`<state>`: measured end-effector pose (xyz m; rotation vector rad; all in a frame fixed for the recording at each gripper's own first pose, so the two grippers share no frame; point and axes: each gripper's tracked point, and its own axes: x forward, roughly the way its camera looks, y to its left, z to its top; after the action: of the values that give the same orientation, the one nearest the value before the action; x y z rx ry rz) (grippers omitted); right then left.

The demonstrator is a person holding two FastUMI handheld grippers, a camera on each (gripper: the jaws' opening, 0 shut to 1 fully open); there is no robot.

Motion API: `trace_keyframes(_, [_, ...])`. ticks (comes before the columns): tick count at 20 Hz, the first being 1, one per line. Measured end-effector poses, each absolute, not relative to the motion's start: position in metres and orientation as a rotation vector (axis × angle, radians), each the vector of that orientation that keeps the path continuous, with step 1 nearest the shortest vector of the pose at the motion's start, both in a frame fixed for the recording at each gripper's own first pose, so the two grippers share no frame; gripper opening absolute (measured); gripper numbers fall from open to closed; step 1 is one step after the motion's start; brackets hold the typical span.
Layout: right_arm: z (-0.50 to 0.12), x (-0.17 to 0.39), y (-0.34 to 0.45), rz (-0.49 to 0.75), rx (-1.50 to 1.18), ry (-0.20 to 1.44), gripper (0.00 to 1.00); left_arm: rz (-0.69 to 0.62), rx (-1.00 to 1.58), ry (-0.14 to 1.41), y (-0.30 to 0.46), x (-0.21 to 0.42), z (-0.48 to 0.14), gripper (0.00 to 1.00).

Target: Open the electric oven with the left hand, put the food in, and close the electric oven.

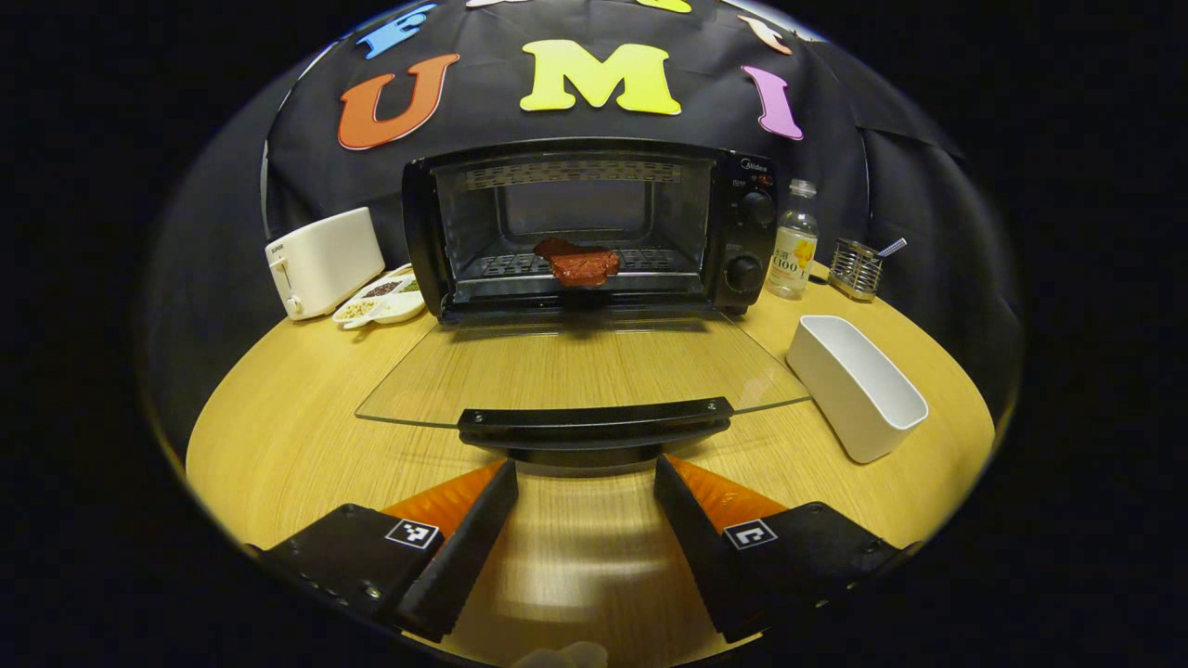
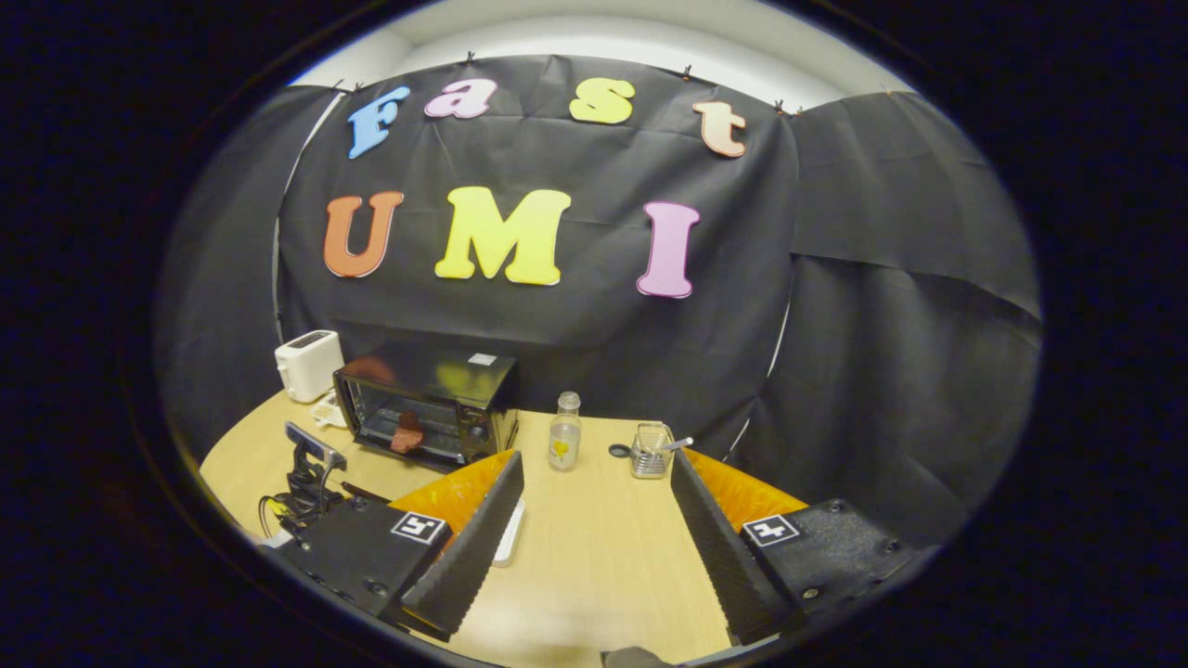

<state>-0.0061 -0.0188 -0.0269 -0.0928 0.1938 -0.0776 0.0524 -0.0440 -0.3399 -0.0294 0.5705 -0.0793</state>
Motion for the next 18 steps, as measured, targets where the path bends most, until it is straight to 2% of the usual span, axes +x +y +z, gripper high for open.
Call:
trace_keyframes(8, [-0.028,0.005,0.0,-0.038,-0.085,0.192,1.0,-0.071,-0.079,0.486,-0.042,0.062,-0.287,0.98])
trace_keyframes(13, [-0.033,0.005,-0.006,-0.045,-0.049,0.181,1.0,-0.078,-0.058,0.382,-0.04,0.094,-0.231,0.98])
trace_keyframes(18, [-0.03,-0.001,-0.02,-0.078,-0.023,0.168,1.0,-0.072,-0.072,0.362,-0.043,0.129,-0.2,0.98])
